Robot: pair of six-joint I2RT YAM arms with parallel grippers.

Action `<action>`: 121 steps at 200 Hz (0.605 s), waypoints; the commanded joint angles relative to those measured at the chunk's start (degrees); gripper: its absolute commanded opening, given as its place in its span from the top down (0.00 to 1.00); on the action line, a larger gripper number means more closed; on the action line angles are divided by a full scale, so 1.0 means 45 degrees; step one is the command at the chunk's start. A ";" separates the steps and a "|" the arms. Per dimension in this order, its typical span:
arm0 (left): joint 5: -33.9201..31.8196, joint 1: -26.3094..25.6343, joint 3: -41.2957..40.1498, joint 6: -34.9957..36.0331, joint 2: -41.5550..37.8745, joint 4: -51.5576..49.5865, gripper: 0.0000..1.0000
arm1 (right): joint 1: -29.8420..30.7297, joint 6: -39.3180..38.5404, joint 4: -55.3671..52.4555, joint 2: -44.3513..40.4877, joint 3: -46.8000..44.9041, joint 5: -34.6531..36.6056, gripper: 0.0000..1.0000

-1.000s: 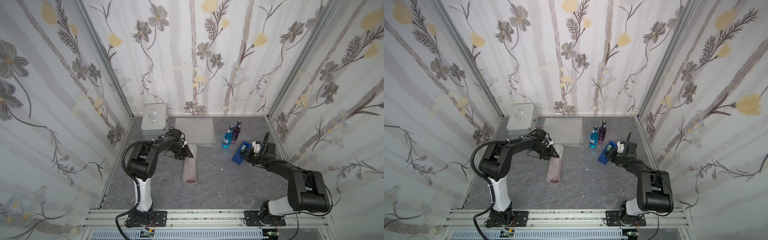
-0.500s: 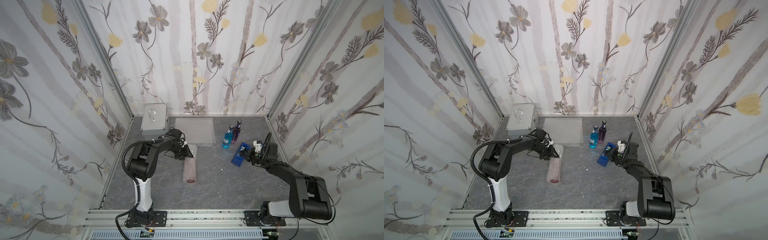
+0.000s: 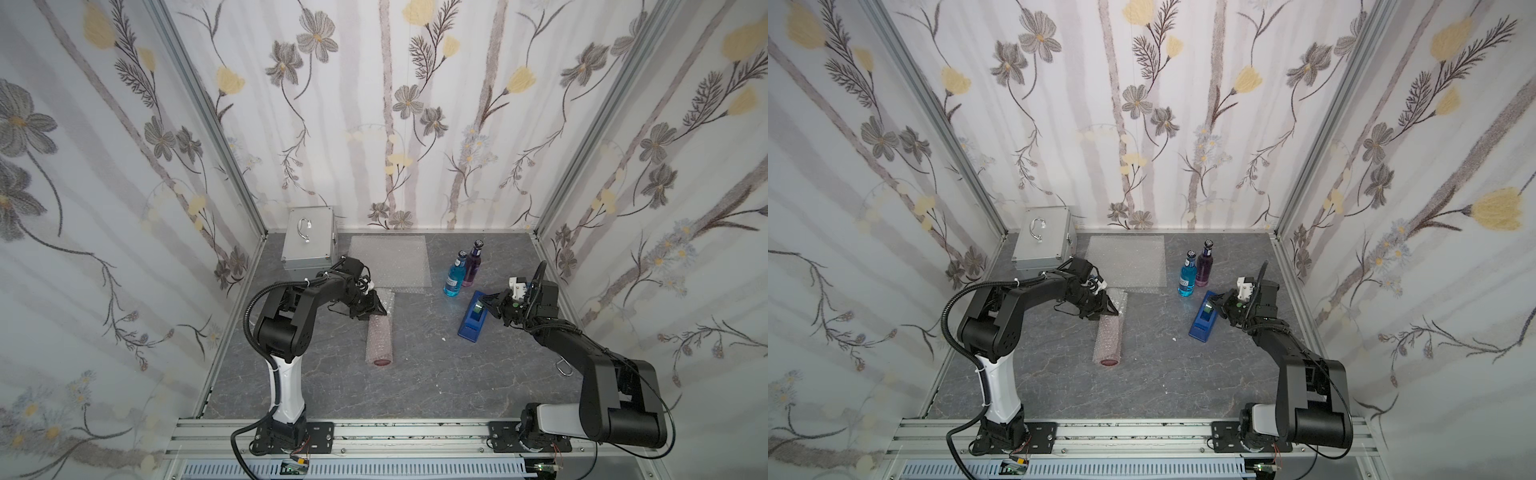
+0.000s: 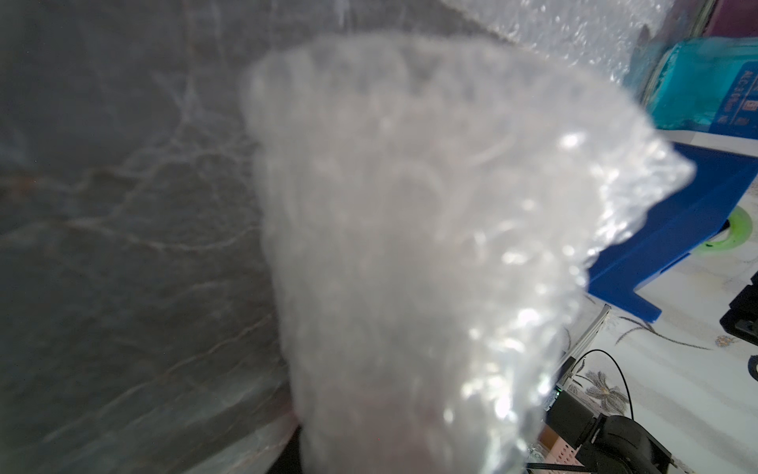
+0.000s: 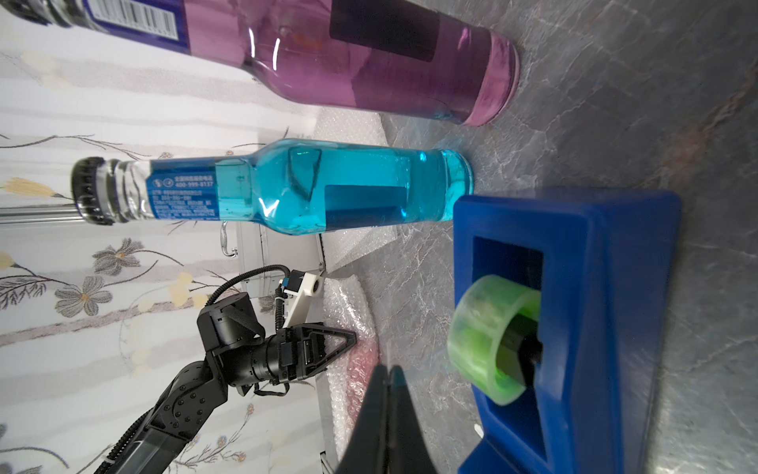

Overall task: Wrap wine bottles in bubble wrap
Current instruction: Tear off the tape using the Tape Cutter.

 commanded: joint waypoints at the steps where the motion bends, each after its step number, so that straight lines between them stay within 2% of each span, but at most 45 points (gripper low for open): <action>1: -0.0520 -0.0040 -0.0016 0.0026 0.0059 -0.0539 0.71 | 0.0013 0.0409 0.0626 -0.0131 0.0285 -0.0565 1.00; 121: -0.0558 -0.0041 -0.0035 0.0039 -0.0010 -0.0546 0.71 | 0.0013 0.0697 0.0173 0.0157 0.1474 -0.0530 1.00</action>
